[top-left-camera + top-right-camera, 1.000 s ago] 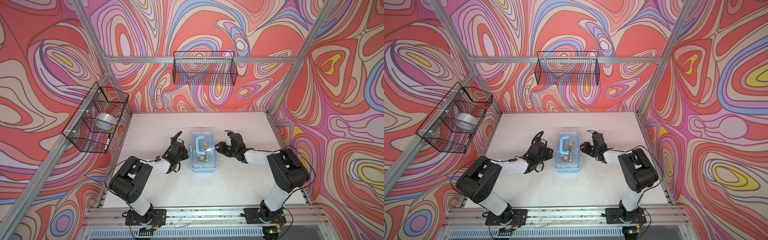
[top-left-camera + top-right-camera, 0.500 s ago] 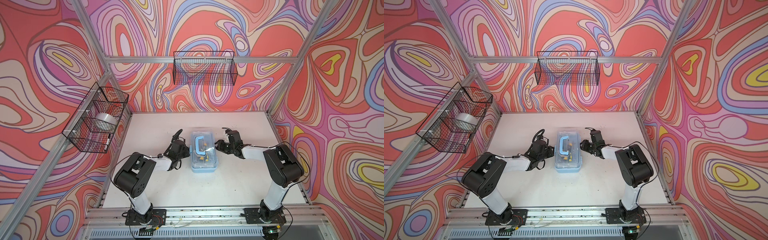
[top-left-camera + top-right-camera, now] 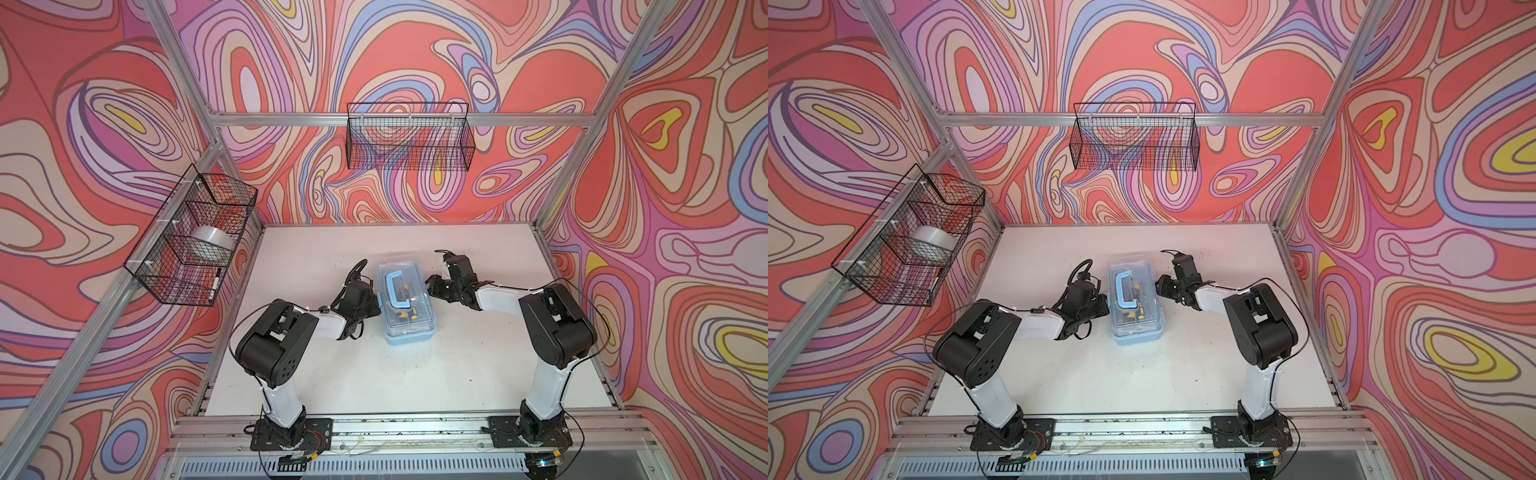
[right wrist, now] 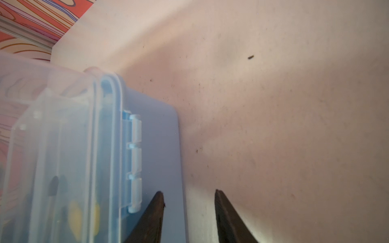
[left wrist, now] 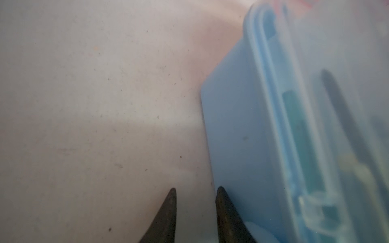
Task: Pack the tool kit
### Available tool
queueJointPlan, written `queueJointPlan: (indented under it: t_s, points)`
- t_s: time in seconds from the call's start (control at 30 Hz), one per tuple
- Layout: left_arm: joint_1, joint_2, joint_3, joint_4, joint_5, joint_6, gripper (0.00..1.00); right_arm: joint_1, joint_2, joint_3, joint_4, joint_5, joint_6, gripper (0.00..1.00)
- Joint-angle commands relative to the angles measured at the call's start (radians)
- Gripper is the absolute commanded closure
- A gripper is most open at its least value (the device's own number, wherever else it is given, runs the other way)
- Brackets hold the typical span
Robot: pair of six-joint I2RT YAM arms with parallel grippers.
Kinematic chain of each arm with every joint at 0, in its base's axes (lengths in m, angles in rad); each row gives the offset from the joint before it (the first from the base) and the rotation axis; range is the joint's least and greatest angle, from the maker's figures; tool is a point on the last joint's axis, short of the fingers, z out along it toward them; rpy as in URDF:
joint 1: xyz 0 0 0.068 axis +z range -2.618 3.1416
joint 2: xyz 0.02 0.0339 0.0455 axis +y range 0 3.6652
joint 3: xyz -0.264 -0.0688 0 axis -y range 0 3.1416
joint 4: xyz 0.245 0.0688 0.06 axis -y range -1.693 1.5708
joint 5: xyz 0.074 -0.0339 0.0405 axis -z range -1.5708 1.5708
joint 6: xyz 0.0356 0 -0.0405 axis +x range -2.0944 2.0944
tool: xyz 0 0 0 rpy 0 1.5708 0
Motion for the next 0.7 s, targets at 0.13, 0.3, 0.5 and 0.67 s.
queueJointPlan:
  t_s: [0.13,0.3,0.5,0.67]
  points:
    - [-0.046,0.019,0.078,0.094,0.114,0.011,0.67,0.122,-0.006,-0.012,-0.006,-0.062,0.021,0.57]
    - [-0.045,0.018,0.133,0.021,0.131,0.050,0.62,0.149,-0.059,-0.060,-0.005,-0.021,0.068,0.57]
    - [-0.045,0.045,0.158,0.002,0.163,0.028,0.57,0.185,-0.142,-0.099,-0.047,0.044,0.089,0.57]
    - [-0.045,0.046,0.156,-0.010,0.166,0.014,0.56,0.185,-0.170,-0.120,-0.077,0.080,0.085,0.57]
